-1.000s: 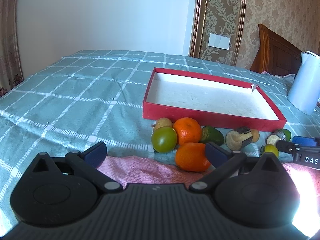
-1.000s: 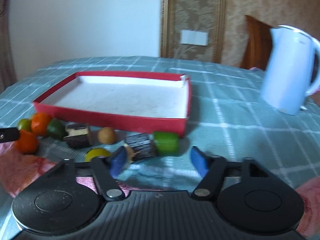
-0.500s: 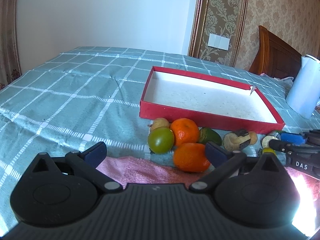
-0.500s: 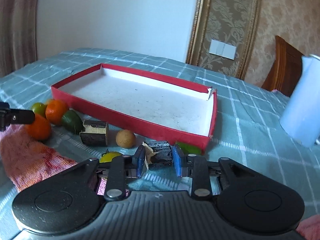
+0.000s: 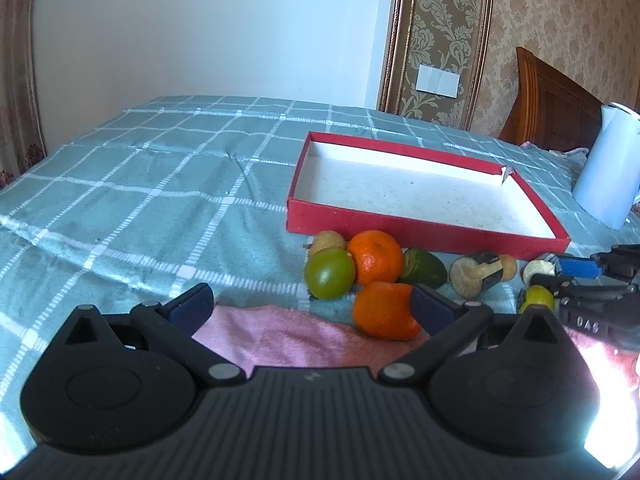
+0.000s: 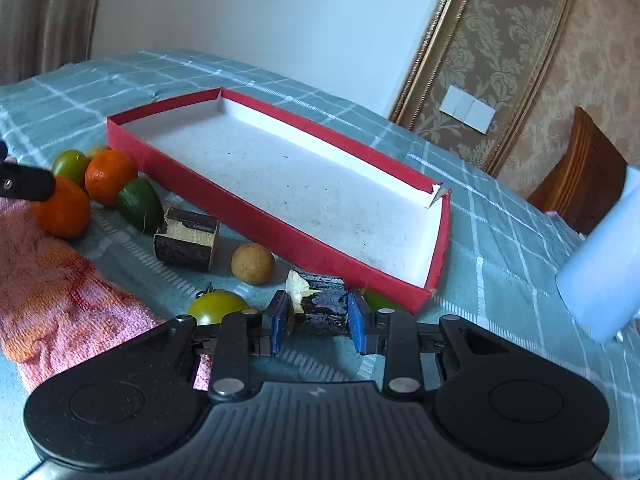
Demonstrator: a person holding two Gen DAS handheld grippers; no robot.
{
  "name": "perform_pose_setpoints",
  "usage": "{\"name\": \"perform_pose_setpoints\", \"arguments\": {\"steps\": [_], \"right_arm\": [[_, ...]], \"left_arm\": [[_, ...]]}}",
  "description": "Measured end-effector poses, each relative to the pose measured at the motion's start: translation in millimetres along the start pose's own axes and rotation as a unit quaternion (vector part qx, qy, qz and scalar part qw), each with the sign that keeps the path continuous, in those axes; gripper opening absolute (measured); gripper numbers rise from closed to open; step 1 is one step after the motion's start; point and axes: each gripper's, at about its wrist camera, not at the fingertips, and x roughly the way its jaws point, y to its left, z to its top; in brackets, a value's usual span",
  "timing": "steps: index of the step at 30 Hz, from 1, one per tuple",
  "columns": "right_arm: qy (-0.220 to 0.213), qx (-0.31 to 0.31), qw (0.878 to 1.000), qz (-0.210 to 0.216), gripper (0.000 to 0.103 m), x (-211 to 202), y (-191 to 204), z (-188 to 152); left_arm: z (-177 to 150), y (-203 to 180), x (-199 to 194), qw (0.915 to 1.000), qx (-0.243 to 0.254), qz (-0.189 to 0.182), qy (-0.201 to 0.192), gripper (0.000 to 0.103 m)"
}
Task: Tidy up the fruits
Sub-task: 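Carry the dark piece into the tray with the right tool and release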
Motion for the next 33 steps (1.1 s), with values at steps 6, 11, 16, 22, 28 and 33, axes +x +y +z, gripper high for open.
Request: {"name": "perform_pose_setpoints", "arguments": {"steps": [6,11,16,22,28,33], "right_arm": [[-0.02,0.044,0.999,-0.008,0.031,-9.9,-5.1,-4.9],[-0.029,0.07,0.997,-0.007,0.031,-16.5,-11.3,-5.6],[-0.033,0.085,0.996,-0.009,0.031,-18.8,-16.2,-6.3],[-0.036,0.088,0.995,-0.007,0.031,-20.3,-17.6,-7.8],[-0.039,0.094,0.995,-0.002,0.031,-20.9,-19.5,-8.9],[-0.043,0.102,0.994,0.003,0.031,-21.5,-22.3,-11.0]], "left_arm": [[-6.1,2.4,-3.0,0.9998,0.014,0.011,0.0,0.103],[-1.0,-13.7,-8.5,0.9989,0.039,-0.001,-0.026,0.103],[0.2,-40.1,-4.7,0.995,0.091,-0.019,-0.036,0.103],[-5.1,-56.0,3.4,0.9933,0.11,-0.01,-0.035,0.103],[-9.7,-59.3,11.5,0.9956,0.09,-0.018,-0.019,0.103],[-13.9,-65.0,14.6,0.995,0.099,-0.002,-0.017,0.095]]}}
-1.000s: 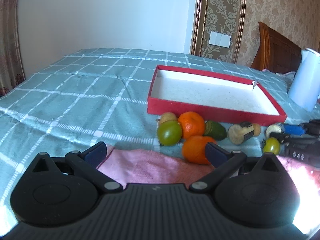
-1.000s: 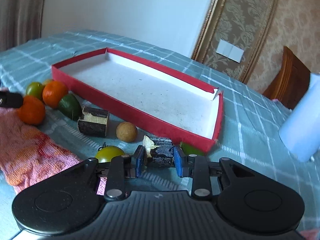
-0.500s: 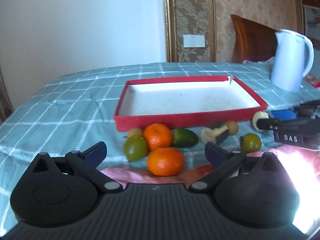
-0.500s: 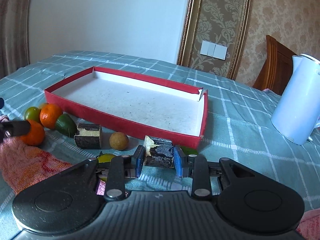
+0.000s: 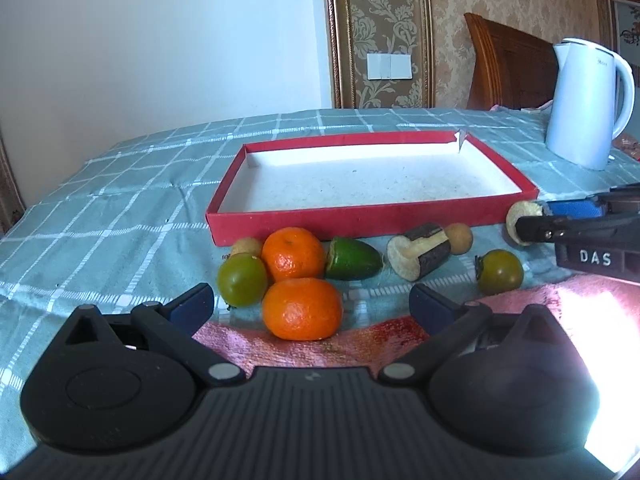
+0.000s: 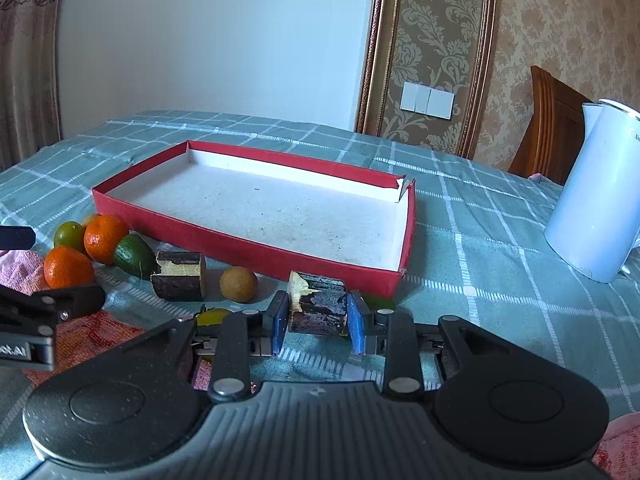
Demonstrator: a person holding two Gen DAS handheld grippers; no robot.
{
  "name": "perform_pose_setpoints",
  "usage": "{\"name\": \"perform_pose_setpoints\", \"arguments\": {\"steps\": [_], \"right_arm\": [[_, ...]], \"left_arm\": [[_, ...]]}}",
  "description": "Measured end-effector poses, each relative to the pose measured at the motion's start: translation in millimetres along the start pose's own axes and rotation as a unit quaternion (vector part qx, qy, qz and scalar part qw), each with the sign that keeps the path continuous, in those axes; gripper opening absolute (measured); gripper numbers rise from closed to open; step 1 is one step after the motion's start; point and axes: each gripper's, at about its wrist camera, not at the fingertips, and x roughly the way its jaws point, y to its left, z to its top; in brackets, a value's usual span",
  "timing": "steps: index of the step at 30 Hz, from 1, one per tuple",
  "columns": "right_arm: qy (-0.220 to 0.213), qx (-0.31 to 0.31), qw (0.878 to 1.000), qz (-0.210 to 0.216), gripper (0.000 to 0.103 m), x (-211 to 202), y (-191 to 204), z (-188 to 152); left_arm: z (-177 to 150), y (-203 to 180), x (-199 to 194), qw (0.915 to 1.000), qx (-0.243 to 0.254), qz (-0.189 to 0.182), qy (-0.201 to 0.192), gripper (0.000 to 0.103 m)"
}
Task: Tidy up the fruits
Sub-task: 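Carry the dark piece into the tray with the right tool and release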
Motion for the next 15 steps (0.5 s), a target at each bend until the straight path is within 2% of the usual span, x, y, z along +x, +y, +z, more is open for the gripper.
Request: {"name": "perform_pose_setpoints", "arguments": {"steps": [1,5,7,11,14,15], "right_arm": [[-0.001,0.002,1.0,0.001,0.031,-0.3,-0.9,-0.4],[-0.002,0.005,1.0,0.005,0.031,-0.4,-2.3,-1.0],[-0.003,0.007,1.0,0.006,0.031,-0.2,-2.6,-1.2],[-0.002,0.009,1.0,0.007,0.031,0.4,-3.1,-1.3],[-0.003,0.011,1.0,0.008,0.031,-0.2,-3.4,-1.9],[-0.004,0.013,1.0,0.007,0.031,-0.4,-3.7,-2.1]], "left_arm": [[-0.6,-0.2,0.2,1.0,-0.001,0.0,0.002,0.083],[-3.4,-6.8,3.6,0.9998,0.013,0.003,0.011,0.078],[-5.3,-9.5,3.8,0.9998,0.015,0.0,0.011,0.064],[-4.5,-9.7,5.7,0.9998,0.013,0.008,0.014,0.058],[-2.2,-1.9,5.7,0.9998,-0.011,0.013,0.013,0.04],[-1.7,0.7,5.9,0.9998,-0.014,0.011,0.012,0.04]]}}
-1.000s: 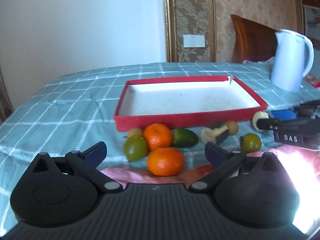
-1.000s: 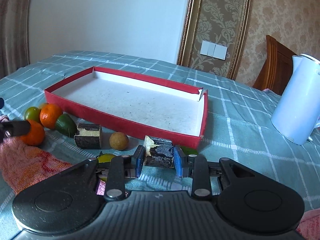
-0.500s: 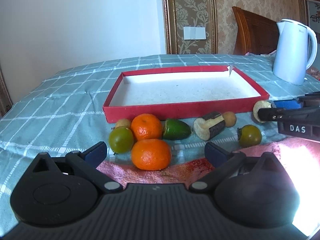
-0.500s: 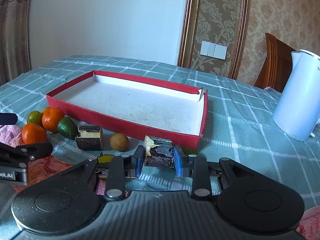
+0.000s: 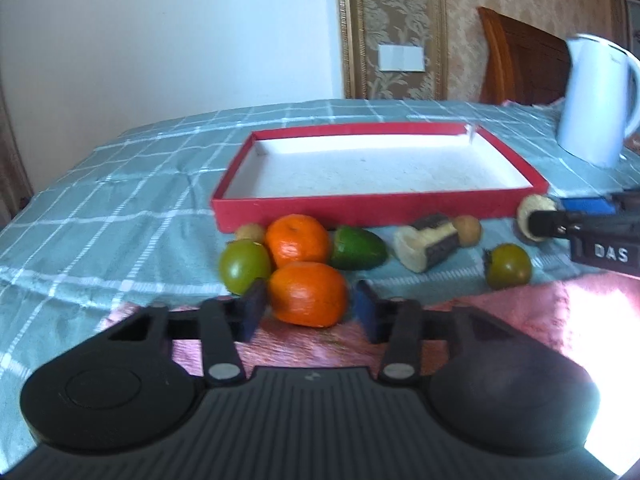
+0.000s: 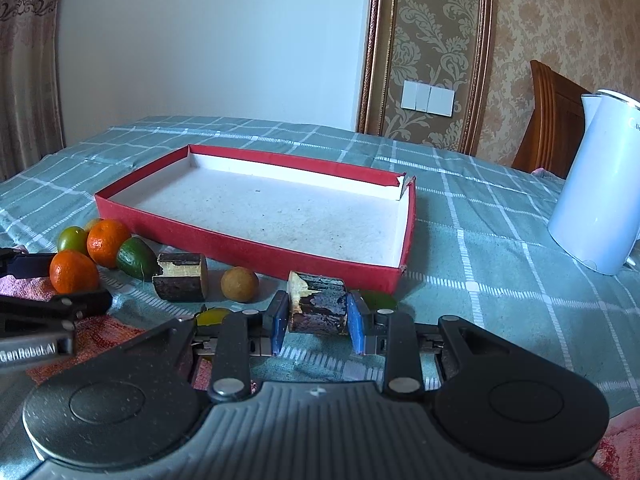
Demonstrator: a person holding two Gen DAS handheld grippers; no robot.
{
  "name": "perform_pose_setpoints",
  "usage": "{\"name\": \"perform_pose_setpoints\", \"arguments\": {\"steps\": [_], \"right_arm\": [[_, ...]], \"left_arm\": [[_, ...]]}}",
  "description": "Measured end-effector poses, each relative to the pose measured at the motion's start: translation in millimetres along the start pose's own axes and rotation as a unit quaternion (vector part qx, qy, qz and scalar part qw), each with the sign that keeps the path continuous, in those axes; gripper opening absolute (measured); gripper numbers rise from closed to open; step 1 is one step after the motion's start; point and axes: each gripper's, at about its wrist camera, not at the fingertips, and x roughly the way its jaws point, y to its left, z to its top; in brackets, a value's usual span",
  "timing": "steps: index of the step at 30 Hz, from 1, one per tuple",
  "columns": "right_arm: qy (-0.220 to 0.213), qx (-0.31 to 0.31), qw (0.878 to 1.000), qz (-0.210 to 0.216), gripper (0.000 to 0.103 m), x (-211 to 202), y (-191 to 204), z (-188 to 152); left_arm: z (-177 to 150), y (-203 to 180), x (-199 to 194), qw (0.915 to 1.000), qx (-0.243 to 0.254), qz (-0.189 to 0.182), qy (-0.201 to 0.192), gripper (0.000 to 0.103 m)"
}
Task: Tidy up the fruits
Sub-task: 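Carry the dark piece into the tray with the right tool and release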
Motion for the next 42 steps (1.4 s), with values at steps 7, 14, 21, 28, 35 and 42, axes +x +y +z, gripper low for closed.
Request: {"name": "perform_pose_setpoints", "arguments": {"steps": [7,14,21,28,35,42], "right_arm": [[0.0,0.008,1.0,0.005,0.031,0.2,-2.2,0.0],[-0.019,0.018,1.0,-0.007,0.029,-5.4,-7.5,10.2],[-0.039,0.013,0.999,-0.018,0.029,10.6,-8.1,37.2],[-0.028,0.014,0.999,-0.036,0.029,55.6,-11.8,67.0],[0.026,0.058,0.998,-0.006,0.029,93.6,-31.9,75.3],[0.012,0.061,0.997,0.048,0.075,26.8,-59.1,59.1]], "left_arm": [[-1.0,12.6,-2.2,0.9995,-0.021,-0.025,-0.004,0.04],[-1.7,15.0,-14.6,0.9982,-0.023,-0.043,-0.036,0.04],[-5.6,18.4,-11.0,0.9976,-0.027,-0.056,-0.029,0.04],[-7.0,20.7,-10.5,0.9969,-0.029,-0.067,-0.029,0.04],[-7.0,25.4,-6.4,0.9962,-0.037,-0.076,-0.024,0.04],[-5.6,28.6,-8.3,0.9957,-0.031,-0.083,-0.027,0.04]]}}
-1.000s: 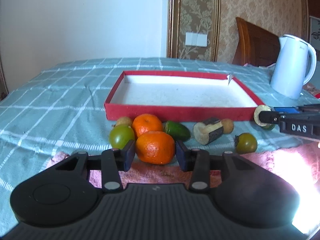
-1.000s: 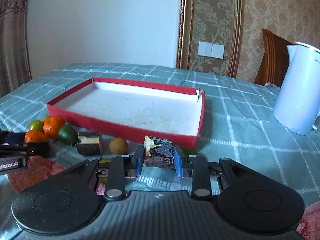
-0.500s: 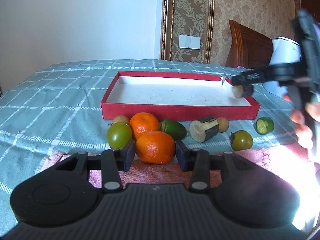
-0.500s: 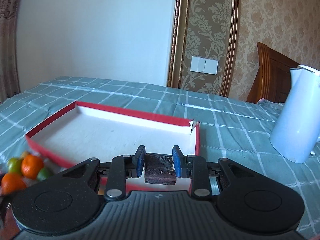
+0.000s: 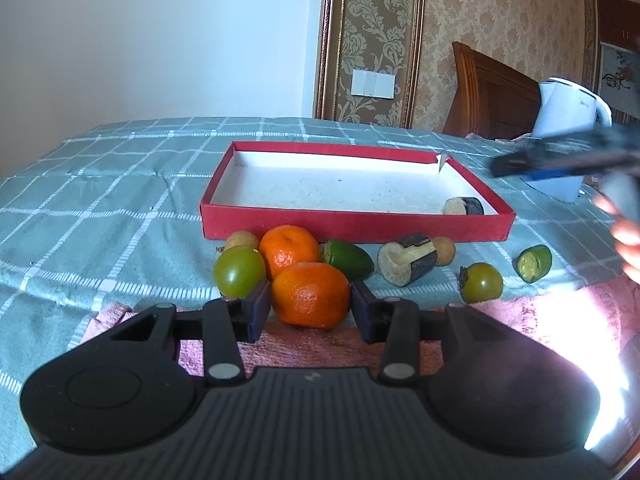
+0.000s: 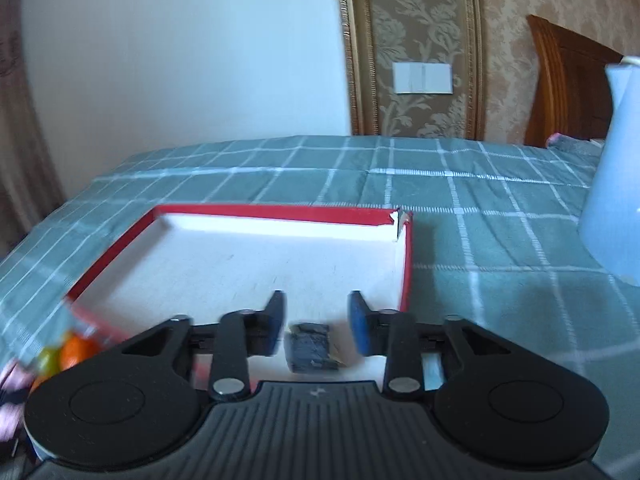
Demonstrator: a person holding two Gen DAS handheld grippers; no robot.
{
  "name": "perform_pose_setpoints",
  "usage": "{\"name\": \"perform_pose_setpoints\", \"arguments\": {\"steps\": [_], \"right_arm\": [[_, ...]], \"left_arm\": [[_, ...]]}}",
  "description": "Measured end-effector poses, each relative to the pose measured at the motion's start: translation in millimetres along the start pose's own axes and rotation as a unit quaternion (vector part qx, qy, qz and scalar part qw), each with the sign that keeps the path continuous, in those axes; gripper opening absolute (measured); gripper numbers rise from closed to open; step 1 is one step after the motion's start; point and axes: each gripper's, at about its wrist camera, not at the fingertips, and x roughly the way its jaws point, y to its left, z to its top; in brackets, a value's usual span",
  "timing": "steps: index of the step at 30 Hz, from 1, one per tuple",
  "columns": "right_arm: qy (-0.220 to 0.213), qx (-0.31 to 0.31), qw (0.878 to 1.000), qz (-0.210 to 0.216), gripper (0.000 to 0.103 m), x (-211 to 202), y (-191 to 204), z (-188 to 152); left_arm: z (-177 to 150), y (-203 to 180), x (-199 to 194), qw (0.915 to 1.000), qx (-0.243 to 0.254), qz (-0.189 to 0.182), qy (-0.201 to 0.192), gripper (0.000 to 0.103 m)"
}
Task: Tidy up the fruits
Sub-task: 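Carry the dark piece into the tray with the right tool and release, then grasp the mandarin with the left tool while the right tool places a cucumber piece in the tray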
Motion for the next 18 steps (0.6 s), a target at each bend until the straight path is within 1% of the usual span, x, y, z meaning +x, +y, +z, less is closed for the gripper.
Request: {"name": "perform_pose_setpoints", "arguments": {"steps": [1,2,4,5,7,10,13,16,18], "right_arm": [[-0.011,-0.018,1.0,-0.012,0.094,-16.6,0.1,-6.8],[-0.02,-0.039,0.999,-0.029,0.097,-32.0,1.0,-15.3],[-0.021,-0.077,0.996,-0.049,0.098,-54.7,3.4,-31.7],[-0.015,-0.082,0.995,-0.055,0.098,-61.6,3.6,-39.0],[-0.004,-0.084,0.994,-0.073,0.098,-66.7,4.8,-51.1],[-0.006,-0.094,0.99,-0.106,0.098,-63.1,6.8,-63.1],[-0.027,-0.094,0.989,-0.111,0.098,-61.7,9.1,-61.3],[-0.047,-0.105,0.986,-0.121,0.098,-53.0,17.4,-50.9],[-0.039,-0.11,0.986,-0.117,0.098,-36.4,22.8,-39.2]], "left_arm": [[-0.2,0.2,0.6,1.0,-0.001,-0.002,0.002,0.04],[-0.7,0.5,1.2,1.0,-0.002,-0.004,0.003,0.04],[-1.1,0.2,2.7,1.0,-0.004,-0.004,0.005,0.04],[-1.0,-0.2,3.1,1.0,-0.006,-0.005,0.006,0.04],[-1.0,-1.5,2.4,0.9999,-0.008,-0.006,0.006,0.04],[-0.9,-5.1,-1.2,1.0,0.0,-0.005,0.007,0.04],[-0.7,-8.1,-4.3,1.0,0.006,-0.003,0.006,0.04],[-0.3,-9.7,-5.9,1.0,0.005,-0.003,0.004,0.04],[-0.5,-10.9,-5.6,0.9999,0.007,-0.004,0.007,0.04]]}}
